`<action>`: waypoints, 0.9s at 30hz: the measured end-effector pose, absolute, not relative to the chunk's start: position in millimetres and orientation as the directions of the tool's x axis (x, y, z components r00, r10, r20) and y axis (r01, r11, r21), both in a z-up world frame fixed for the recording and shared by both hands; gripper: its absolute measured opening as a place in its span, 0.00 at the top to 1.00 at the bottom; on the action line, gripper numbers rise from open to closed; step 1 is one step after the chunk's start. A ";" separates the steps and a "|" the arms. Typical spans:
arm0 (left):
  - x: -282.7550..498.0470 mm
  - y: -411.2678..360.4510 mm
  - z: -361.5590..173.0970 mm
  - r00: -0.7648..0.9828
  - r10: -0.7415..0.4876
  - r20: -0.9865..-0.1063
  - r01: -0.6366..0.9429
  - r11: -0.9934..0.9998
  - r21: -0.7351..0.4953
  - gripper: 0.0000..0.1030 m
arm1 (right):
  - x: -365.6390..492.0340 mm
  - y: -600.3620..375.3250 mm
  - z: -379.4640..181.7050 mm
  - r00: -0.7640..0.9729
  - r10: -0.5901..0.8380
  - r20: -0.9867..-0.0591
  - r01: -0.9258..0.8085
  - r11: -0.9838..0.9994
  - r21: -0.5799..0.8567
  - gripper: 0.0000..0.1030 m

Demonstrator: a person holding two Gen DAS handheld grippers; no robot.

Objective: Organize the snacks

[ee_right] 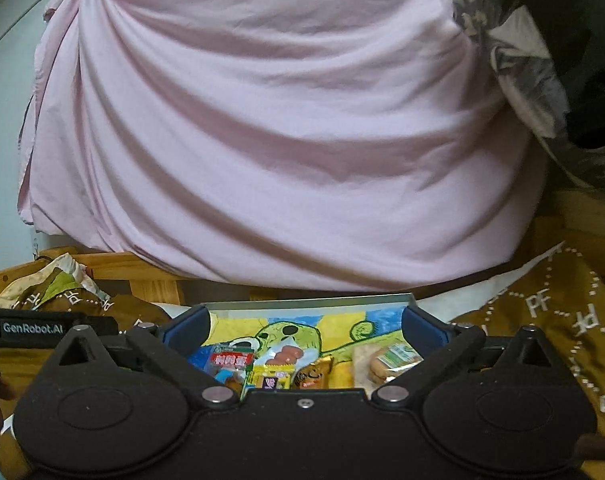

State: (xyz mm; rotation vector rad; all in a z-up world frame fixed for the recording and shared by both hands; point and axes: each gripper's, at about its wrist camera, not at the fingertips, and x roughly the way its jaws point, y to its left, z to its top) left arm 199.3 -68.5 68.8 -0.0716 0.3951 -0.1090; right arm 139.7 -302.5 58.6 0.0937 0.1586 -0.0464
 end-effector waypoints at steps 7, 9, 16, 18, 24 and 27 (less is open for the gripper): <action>165.2 -66.3 70.7 0.923 -0.119 -0.367 0.101 0.993 -0.068 0.00 | 104.8 -302.0 64.4 0.984 -0.043 -0.172 0.056 0.996 0.072 0.01; 157.4 -63.1 69.5 0.921 -0.119 -0.370 0.097 0.992 -0.079 0.00 | 98.0 -300.1 63.4 0.983 -0.042 -0.178 0.053 0.997 0.062 0.01; 131.1 -51.7 63.0 0.923 -0.116 -0.366 0.084 0.991 -0.103 0.00 | 75.0 -294.7 60.6 0.980 -0.032 -0.194 0.041 0.998 0.041 0.01; 123.8 -49.3 60.0 0.923 -0.117 -0.367 0.083 0.991 -0.108 0.00 | 69.3 -292.5 59.8 0.980 -0.032 -0.197 0.040 0.999 0.036 0.01; 103.6 -44.8 45.6 0.918 -0.117 -0.380 0.080 0.990 -0.113 0.00 | 47.7 -283.8 52.0 0.977 -0.027 -0.211 0.034 0.999 0.031 0.01; 94.8 -42.9 39.1 0.916 -0.112 -0.385 0.079 0.992 -0.101 0.00 | 40.1 -279.4 46.9 0.974 -0.021 -0.226 0.030 0.999 0.035 0.01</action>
